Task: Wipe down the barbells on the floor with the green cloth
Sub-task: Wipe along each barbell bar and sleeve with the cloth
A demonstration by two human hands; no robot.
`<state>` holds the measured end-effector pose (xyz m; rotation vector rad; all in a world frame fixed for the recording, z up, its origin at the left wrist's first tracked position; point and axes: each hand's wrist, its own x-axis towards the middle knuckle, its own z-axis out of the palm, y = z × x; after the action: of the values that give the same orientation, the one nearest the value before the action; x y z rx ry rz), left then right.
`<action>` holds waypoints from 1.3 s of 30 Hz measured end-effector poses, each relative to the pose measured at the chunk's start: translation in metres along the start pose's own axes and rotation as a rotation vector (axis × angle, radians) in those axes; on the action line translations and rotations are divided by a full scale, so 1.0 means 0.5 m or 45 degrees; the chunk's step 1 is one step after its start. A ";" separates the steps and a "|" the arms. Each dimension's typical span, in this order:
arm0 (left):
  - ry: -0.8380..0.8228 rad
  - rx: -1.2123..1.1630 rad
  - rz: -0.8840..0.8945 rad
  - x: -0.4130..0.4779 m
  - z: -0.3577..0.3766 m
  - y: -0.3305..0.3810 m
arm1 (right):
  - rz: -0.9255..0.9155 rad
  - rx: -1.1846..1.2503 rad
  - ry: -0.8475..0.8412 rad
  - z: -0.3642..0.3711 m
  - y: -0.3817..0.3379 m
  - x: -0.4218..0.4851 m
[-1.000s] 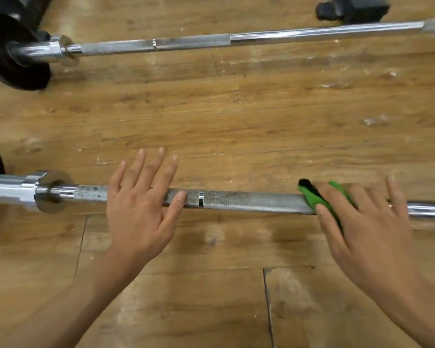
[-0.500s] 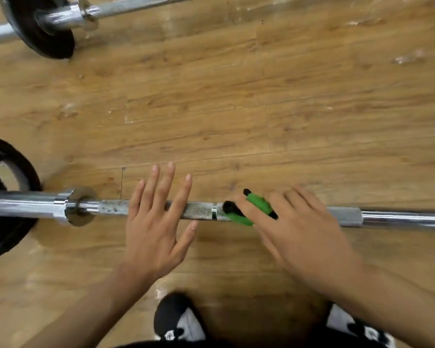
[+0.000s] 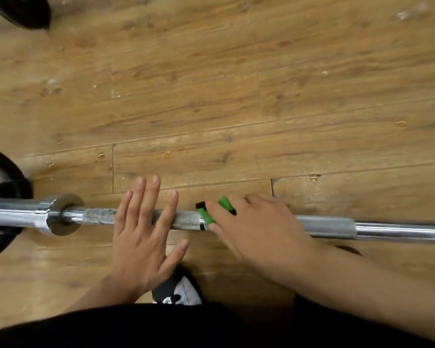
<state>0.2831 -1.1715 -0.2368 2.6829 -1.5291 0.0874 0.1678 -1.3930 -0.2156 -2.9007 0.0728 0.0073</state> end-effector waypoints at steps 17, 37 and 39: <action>0.006 0.000 -0.046 0.097 -0.003 -0.017 | 0.256 -0.098 0.028 -0.022 0.083 -0.058; -0.425 0.187 0.264 0.306 -0.088 -0.049 | 0.359 -0.069 0.182 -0.037 0.168 0.091; -0.421 0.215 0.388 0.342 -0.088 -0.053 | 0.323 -0.095 0.202 -0.025 0.167 0.111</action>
<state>0.3919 -1.3014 -0.1806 2.6650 -2.1095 -0.2384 0.2190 -1.4798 -0.2240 -2.9393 0.4775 -0.1796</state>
